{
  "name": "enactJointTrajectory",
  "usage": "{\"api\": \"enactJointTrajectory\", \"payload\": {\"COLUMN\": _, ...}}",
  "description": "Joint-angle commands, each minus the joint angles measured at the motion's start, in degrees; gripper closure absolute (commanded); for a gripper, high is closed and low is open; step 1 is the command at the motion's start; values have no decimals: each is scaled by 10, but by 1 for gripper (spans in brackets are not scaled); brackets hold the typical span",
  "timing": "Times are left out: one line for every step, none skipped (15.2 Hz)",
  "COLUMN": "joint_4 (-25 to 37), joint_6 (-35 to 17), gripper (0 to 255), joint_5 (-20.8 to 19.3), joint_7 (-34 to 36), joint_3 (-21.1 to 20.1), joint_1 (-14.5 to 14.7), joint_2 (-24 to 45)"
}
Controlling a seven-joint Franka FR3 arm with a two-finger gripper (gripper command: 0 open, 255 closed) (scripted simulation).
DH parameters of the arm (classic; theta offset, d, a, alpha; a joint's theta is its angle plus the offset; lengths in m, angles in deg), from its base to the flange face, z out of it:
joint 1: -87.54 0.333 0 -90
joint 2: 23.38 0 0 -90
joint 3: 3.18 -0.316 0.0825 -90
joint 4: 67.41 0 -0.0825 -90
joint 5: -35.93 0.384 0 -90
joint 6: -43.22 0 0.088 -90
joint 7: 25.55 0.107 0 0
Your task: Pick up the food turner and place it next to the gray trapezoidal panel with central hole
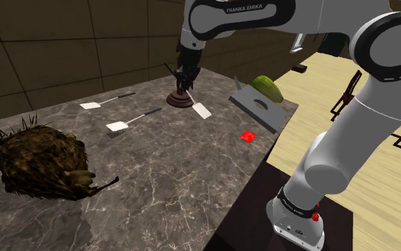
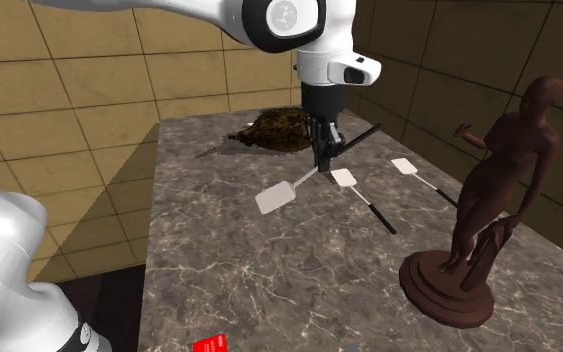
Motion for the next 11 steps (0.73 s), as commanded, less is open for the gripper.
{"api": "enactJointTrajectory", "payload": {"joint_4": -12, "joint_6": -2, "gripper": 255, "joint_5": 1, "joint_7": -28, "joint_3": 15, "joint_1": -12, "joint_2": -9}}
{"api": "enactJointTrajectory", "payload": {"joint_4": -17, "joint_6": -3, "gripper": 255, "joint_5": 2, "joint_7": -41, "joint_3": 22, "joint_1": -18, "joint_2": -15}}
{"api": "enactJointTrajectory", "payload": {"joint_4": -22, "joint_6": -3, "gripper": 255, "joint_5": 2, "joint_7": -55, "joint_3": 30, "joint_1": -24, "joint_2": -19}}
{"api": "enactJointTrajectory", "payload": {"joint_4": -27, "joint_6": -3, "gripper": 255, "joint_5": 2, "joint_7": -69, "joint_3": 37, "joint_1": -31, "joint_2": -23}}
{"api": "enactJointTrajectory", "payload": {"joint_4": -31, "joint_6": -4, "gripper": 255, "joint_5": 2, "joint_7": -83, "joint_3": 45, "joint_1": -37, "joint_2": -26}}
{"api": "enactJointTrajectory", "payload": {"joint_4": -34, "joint_6": -4, "gripper": 255, "joint_5": 2, "joint_7": -97, "joint_3": 53, "joint_1": -43, "joint_2": -29}}
{"api": "enactJointTrajectory", "payload": {"joint_4": -36, "joint_6": -4, "gripper": 255, "joint_5": 2, "joint_7": -111, "joint_3": 61, "joint_1": -49, "joint_2": -32}}
{"api": "enactJointTrajectory", "payload": {"joint_4": -38, "joint_6": -4, "gripper": 255, "joint_5": 2, "joint_7": -124, "joint_3": 69, "joint_1": -55, "joint_2": -33}}
{"api": "enactJointTrajectory", "payload": {"joint_4": -39, "joint_6": -4, "gripper": 255, "joint_5": 2, "joint_7": -138, "joint_3": 76, "joint_1": -60, "joint_2": -34}}
{"api": "enactJointTrajectory", "payload": {"joint_4": -46, "joint_6": -11, "gripper": 255, "joint_5": 2, "joint_7": -138, "joint_3": 77, "joint_1": -60, "joint_2": -34}}
{"api": "enactJointTrajectory", "payload": {"joint_4": -53, "joint_6": -19, "gripper": 255, "joint_5": 2, "joint_7": -138, "joint_3": 77, "joint_1": -60, "joint_2": -33}}
